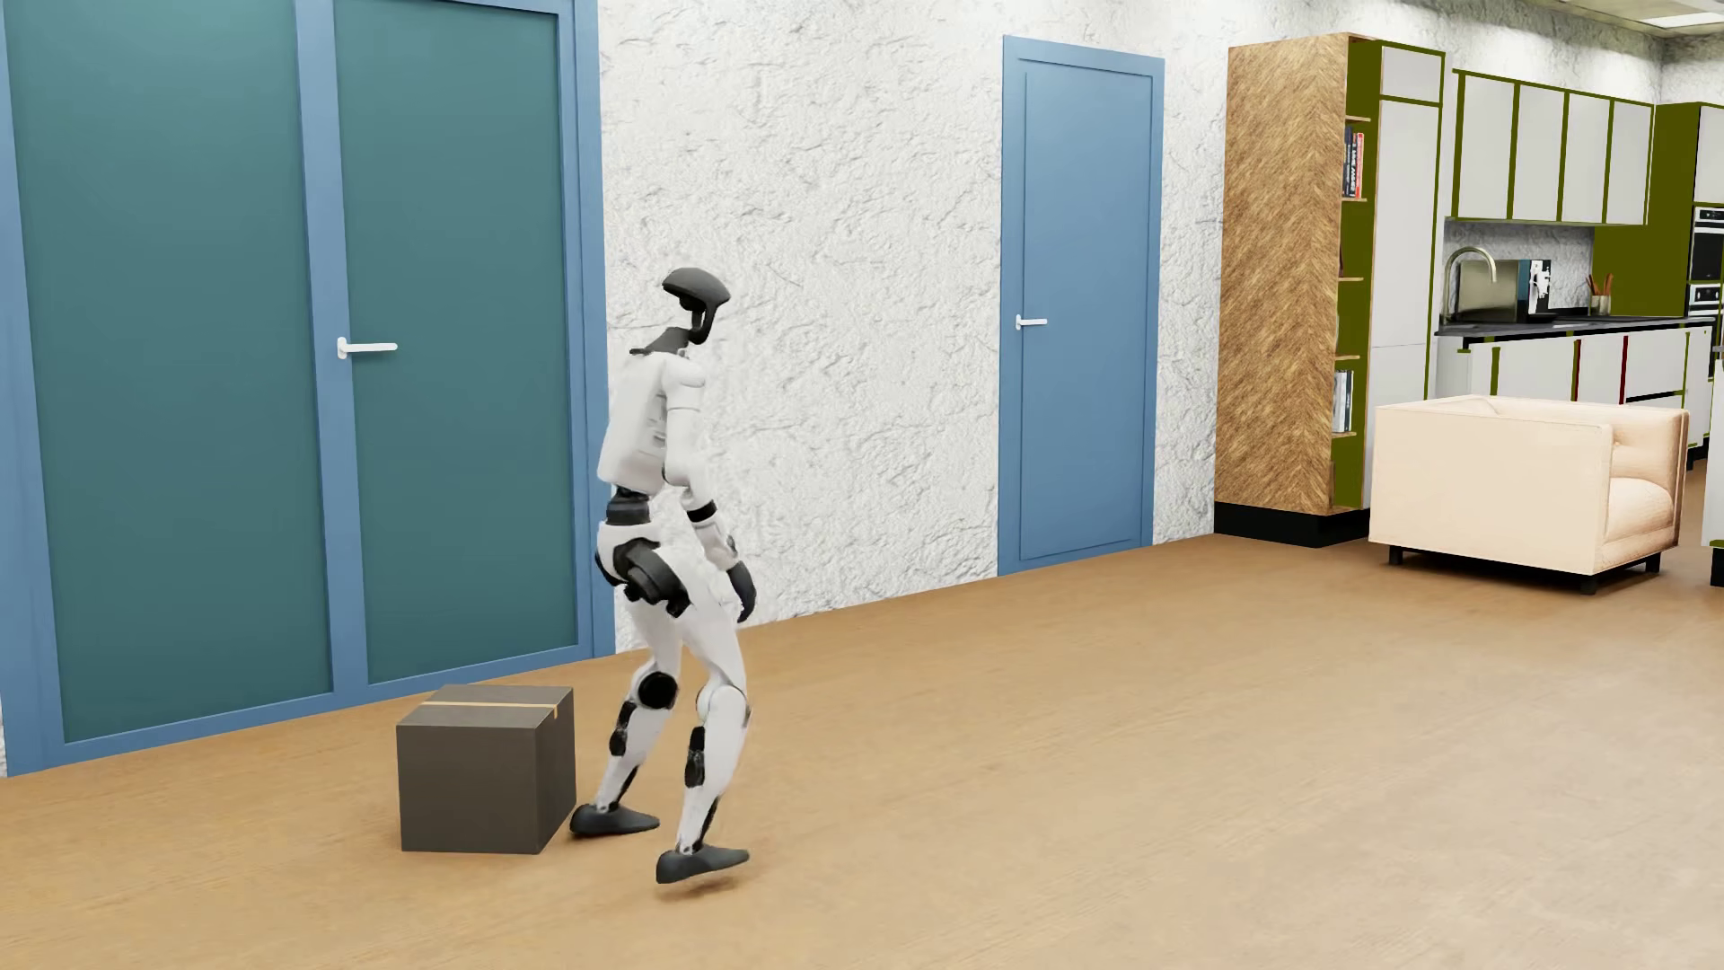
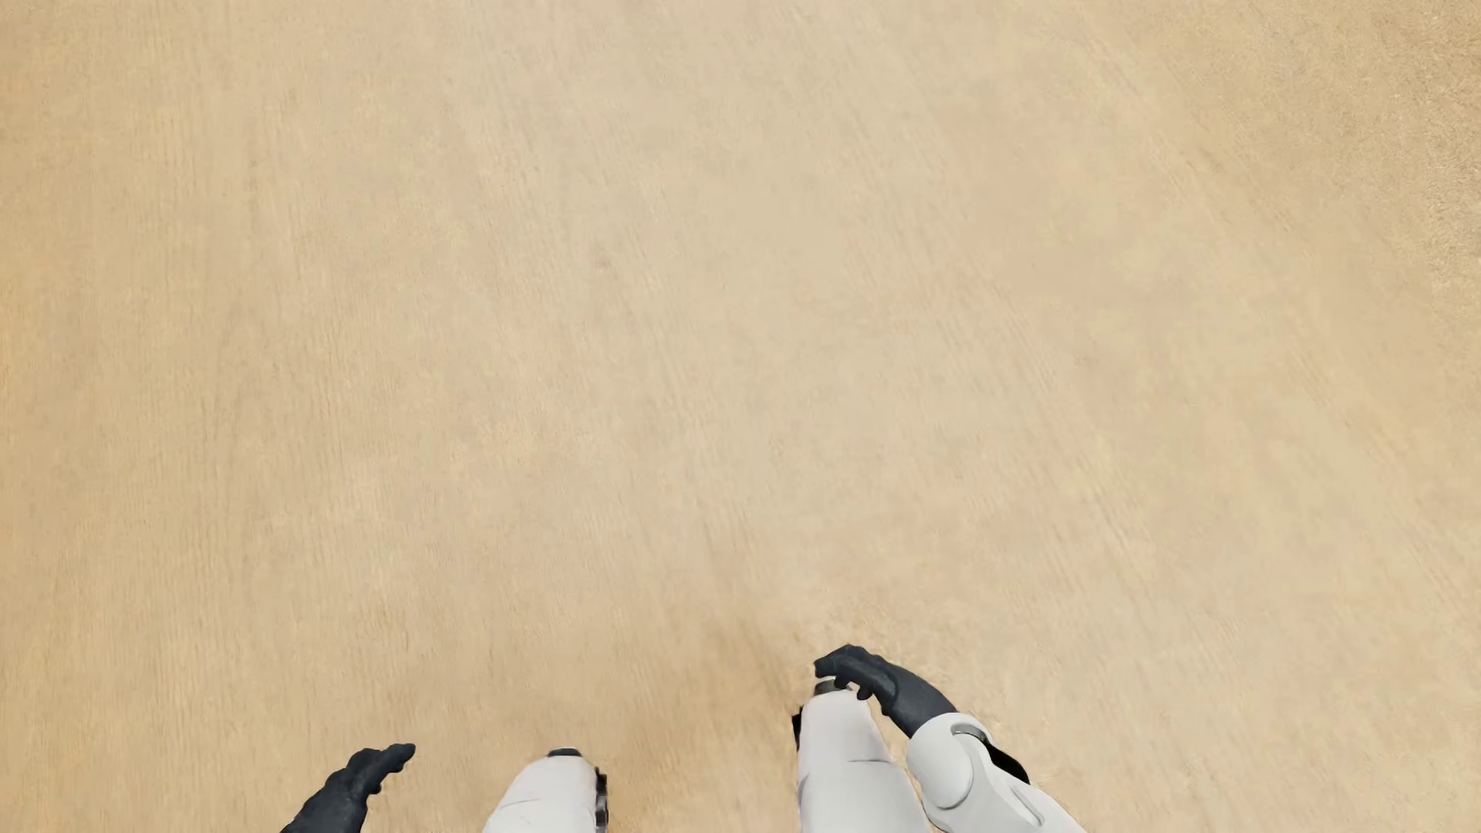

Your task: Sit down on the dark box

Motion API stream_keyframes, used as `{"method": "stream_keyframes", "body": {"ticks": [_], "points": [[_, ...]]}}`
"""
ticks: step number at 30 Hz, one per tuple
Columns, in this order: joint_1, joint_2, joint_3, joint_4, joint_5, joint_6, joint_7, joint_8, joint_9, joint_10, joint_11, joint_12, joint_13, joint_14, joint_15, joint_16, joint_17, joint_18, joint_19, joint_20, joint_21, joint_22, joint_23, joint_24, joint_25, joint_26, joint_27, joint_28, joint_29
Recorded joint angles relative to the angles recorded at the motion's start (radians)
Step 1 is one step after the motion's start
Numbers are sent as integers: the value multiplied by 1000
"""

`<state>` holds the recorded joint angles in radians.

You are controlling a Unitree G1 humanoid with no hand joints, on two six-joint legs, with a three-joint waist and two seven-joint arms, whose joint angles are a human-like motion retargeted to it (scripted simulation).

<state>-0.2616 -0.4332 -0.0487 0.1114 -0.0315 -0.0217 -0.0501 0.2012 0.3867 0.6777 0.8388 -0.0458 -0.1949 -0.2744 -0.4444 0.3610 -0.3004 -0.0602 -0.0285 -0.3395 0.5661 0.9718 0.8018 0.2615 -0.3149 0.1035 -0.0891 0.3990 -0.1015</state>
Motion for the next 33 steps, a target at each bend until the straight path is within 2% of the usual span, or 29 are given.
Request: {"method": "stream_keyframes", "body": {"ticks": [1,2,3,4,5,6,7,8,10,11,12,13,14,15,16,18,19,21,22,24,25,26,27,28,29,30,31,32,33], "points": [[-59,-12,6,7,-31,8,19,-28,9,77,59,4,8,-10,-11,-23,-23,26,10,11,8,6,22,-40,-6,6,12,55,-39],[-120,-16,13,22,-58,5,13,-57,29,170,102,4,0,-48,-20,-25,-33,40,18,47,-3,-1,57,-40,-26,11,27,56,-30],[-191,-26,26,25,-81,9,-12,-79,55,253,124,-11,-25,-46,-4,-21,-54,59,11,39,-30,0,77,-54,-15,1,30,55,-34],[-258,-38,37,30,-113,-2,-35,-92,94,340,104,-32,-43,-81,-52,7,-70,45,48,35,-67,-8,86,-33,0,-2,45,28,-30],[-344,-114,43,47,-123,-10,-38,-91,118,443,151,-39,-52,-110,-98,19,-86,42,62,52,-90,-20,86,0,32,33,36,-26,-37],[-443,-245,45,74,-124,-18,-46,-81,141,563,277,-41,-67,-150,-114,55,-98,24,100,60,-100,-63,92,12,49,-40,36,-53,-60],[-531,-364,41,90,-141,-36,-49,-69,161,668,389,-36,-89,-164,-146,80,-113,14,141,74,-113,-93,101,30,53,-55,54,-71,-32],[-612,-432,32,88,-169,-28,-70,-97,202,775,481,-43,-103,-198,-194,99,-134,1,146,70,-128,-130,92,49,81,-43,66,-72,-48],[-706,-577,33,99,-187,-37,-83,-32,281,954,668,-94,-145,-252,-228,121,-167,-18,201,53,-121,-144,116,37,117,-44,68,-63,-92],[-738,-633,29,109,-175,-38,-101,-16,312,1029,740,-105,-163,-282,-234,127,-171,-22,206,62,-109,-157,120,28,119,-38,61,-41,-130],[-773,-678,27,106,-165,-37,-115,1,337,1100,809,-116,-176,-311,-239,139,-178,-22,210,58,-121,-163,119,27,124,-18,72,-24,-77],[-797,-725,24,101,-163,-39,-117,25,354,1147,870,-131,-177,-314,-238,143,-185,-28,211,50,-143,-168,99,38,114,-9,85,4,-58],[-813,-751,22,94,-161,-35,-137,51,370,1204,923,-140,-164,-345,-241,153,-186,-49,222,4,-147,-176,76,-12,136,-24,68,31,-64],[-810,-748,17,104,-164,-33,-142,59,393,1238,953,-162,-158,-348,-245,165,-181,-76,228,9,-155,-174,68,7,127,-1,65,58,-63],[-789,-737,14,114,-164,-34,-143,59,409,1256,962,-184,-156,-365,-235,171,-163,-77,236,22,-153,-171,72,8,129,2,54,19,-61],[-748,-693,22,148,-168,-37,-133,46,425,1270,963,-205,-131,-354,-217,155,-124,-89,253,32,-160,-157,103,-7,122,23,52,57,-85],[-731,-671,24,143,-184,-34,-131,38,422,1282,974,-203,-101,-360,-219,153,-114,-83,266,20,-163,-152,88,-12,128,17,39,52,-101],[-690,-624,26,135,-200,-33,-134,29,408,1303,996,-197,-64,-356,-235,148,-89,-70,273,-3,-196,-127,112,11,75,16,50,31,-37],[-671,-600,27,133,-207,-30,-137,20,401,1314,1005,-201,-49,-365,-247,137,-70,-62,274,-19,-190,-91,142,7,61,3,46,19,-45],[-629,-544,28,134,-226,-30,-131,12,391,1320,1002,-204,-31,-379,-272,109,-25,-52,286,-64,-180,-20,211,-18,66,26,70,42,-84],[-623,-530,34,136,-235,-28,-126,8,381,1321,998,-222,-28,-385,-279,86,-8,-47,291,-83,-186,33,246,-27,91,18,19,32,-92],[-621,-524,34,137,-240,-24,-126,9,369,1322,999,-226,-37,-390,-285,73,19,-48,293,-85,-211,56,284,-38,160,20,40,23,-111],[-610,-514,30,132,-251,-24,-119,12,365,1318,1002,-226,-34,-390,-281,63,31,-42,327,-85,-219,65,298,-44,182,21,54,23,-154],[-604,-500,32,131,-253,-20,-115,6,362,1315,999,-225,-32,-377,-287,50,27,-44,315,-85,-224,75,305,-52,179,15,65,22,-168],[-594,-492,31,128,-252,-21,-112,8,363,1311,1001,-224,-37,-374,-283,43,17,-42,315,-87,-218,92,307,-40,179,45,67,45,-166],[-582,-477,34,124,-251,-19,-113,7,367,1315,1001,-221,-34,-376,-281,35,9,-47,315,-91,-208,94,300,-48,174,43,55,50,-169],[-571,-466,36,118,-248,-20,-113,5,363,1312,1000,-216,-21,-377,-282,33,-4,-35,308,-99,-188,98,272,-49,137,42,59,47,-173],[-563,-458,40,110,-245,-22,-117,6,364,1312,1001,-210,-16,-378,-279,25,-6,-36,307,-100,-188,102,254,-37,105,45,70,49,-137],[-559,-451,41,101,-241,-26,-121,8,367,1313,1000,-210,-22,-380,-278,24,0,-35,305,-94,-188,110,260,-33,88,27,68,43,-144]]}}
